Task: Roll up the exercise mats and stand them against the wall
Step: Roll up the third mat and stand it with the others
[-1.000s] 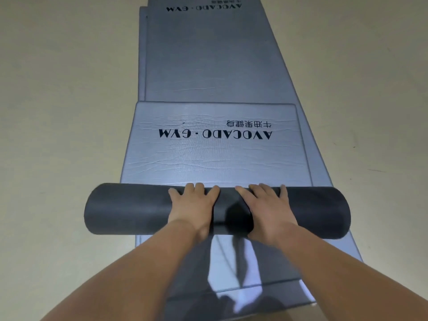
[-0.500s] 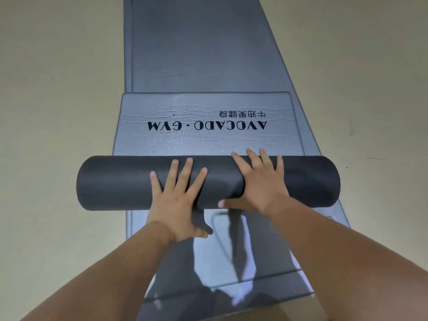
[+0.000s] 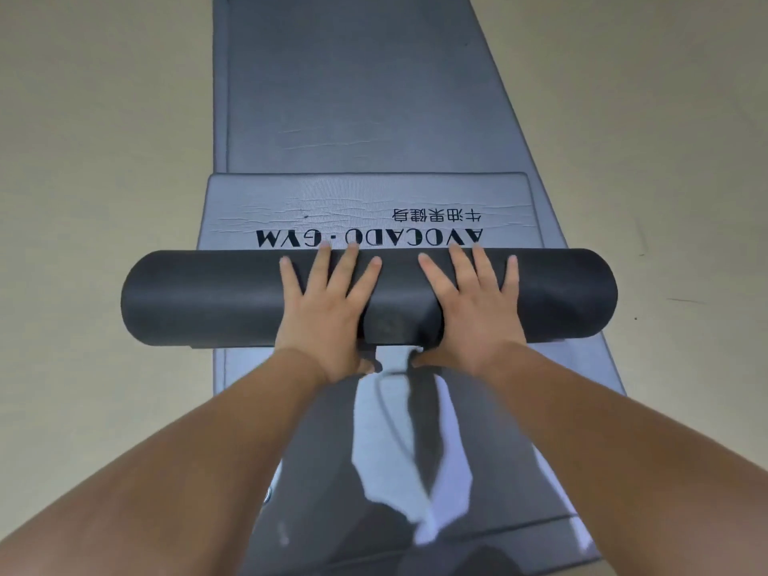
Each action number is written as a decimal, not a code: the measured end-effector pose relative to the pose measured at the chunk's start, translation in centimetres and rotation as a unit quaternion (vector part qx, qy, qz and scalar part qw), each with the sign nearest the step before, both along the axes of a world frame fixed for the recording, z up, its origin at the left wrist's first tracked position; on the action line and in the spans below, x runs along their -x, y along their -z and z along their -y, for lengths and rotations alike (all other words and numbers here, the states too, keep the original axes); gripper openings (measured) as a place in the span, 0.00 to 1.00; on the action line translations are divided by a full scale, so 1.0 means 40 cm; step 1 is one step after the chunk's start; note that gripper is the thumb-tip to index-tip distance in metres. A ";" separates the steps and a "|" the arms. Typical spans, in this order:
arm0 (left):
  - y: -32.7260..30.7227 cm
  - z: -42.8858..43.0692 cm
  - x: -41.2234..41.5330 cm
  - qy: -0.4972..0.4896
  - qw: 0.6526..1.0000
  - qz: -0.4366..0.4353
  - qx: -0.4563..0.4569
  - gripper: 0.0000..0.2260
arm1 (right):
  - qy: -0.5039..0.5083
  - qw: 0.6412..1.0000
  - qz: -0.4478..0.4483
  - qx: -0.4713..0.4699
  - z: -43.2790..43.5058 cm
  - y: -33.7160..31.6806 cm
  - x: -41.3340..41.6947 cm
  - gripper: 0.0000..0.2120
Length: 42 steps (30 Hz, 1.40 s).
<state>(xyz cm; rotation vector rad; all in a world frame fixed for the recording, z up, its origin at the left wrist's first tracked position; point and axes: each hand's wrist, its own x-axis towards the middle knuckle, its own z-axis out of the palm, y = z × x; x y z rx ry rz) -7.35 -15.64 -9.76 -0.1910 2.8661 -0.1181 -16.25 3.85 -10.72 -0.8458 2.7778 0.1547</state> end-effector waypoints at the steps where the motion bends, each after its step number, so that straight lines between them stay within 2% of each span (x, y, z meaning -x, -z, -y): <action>1: 0.010 -0.012 -0.005 -0.015 1.000 0.000 -0.001 0.67 | -0.005 1.000 0.007 -0.013 0.010 -0.009 0.032 0.70; 3: 0.024 -0.017 0.014 -0.052 0.999 0.005 0.002 0.66 | -0.018 0.999 0.006 -0.029 0.025 -0.017 0.080 0.71; 5: 0.026 -0.004 0.054 -0.057 0.998 -0.004 0.017 0.60 | -0.029 0.999 0.012 -0.043 0.041 -0.024 0.115 0.70; 7: 0.020 0.014 0.090 -0.050 0.999 -0.004 0.022 0.53 | -0.041 0.997 0.042 -0.048 0.061 -0.036 0.154 0.67; 11: 0.004 0.021 0.112 -0.039 0.999 -0.003 0.022 0.47 | -0.048 0.995 0.072 -0.047 0.073 -0.061 0.182 0.57; 15: -0.015 0.004 0.050 -0.025 0.999 0.014 0.021 0.44 | -0.034 0.995 0.084 -0.039 0.047 -0.072 0.085 0.53; 22: -0.095 -0.076 -0.159 -0.018 0.994 0.106 -0.023 0.42 | -0.007 0.985 0.169 -0.045 -0.029 -0.105 -0.145 0.56; 25: -0.100 -0.090 -0.170 -0.034 0.991 0.124 -0.032 0.39 | 0.026 0.994 0.111 0.003 -0.057 -0.076 -0.269 0.55; 28: -0.103 -0.063 -0.118 -0.046 0.986 0.148 -0.065 0.42 | 0.043 0.997 0.063 0.032 -0.060 -0.047 -0.345 0.58; 30: -0.095 -0.041 -0.096 -0.052 0.984 0.149 -0.086 0.47 | 0.055 0.995 0.086 0.007 -0.049 -0.042 -0.326 0.62; 32: -0.089 -0.033 -0.104 -0.046 0.987 0.123 -0.097 0.51 | 0.055 0.993 0.103 -0.007 -0.033 -0.043 -0.279 0.67; 35: -0.082 -0.045 -0.145 -0.006 0.996 0.044 -0.082 0.49 | 0.061 0.991 0.118 0.021 -0.008 -0.051 -0.200 0.70; 37: -0.068 -0.054 -0.168 -0.018 0.997 0.027 -0.072 0.48 | 0.062 0.990 0.123 0.032 0.002 -0.060 -0.159 0.70; 42: -0.038 -0.051 -0.112 -0.052 0.994 0.090 -0.041 0.66 | 0.005 0.996 0.024 0.090 -0.030 -0.043 -0.197 0.64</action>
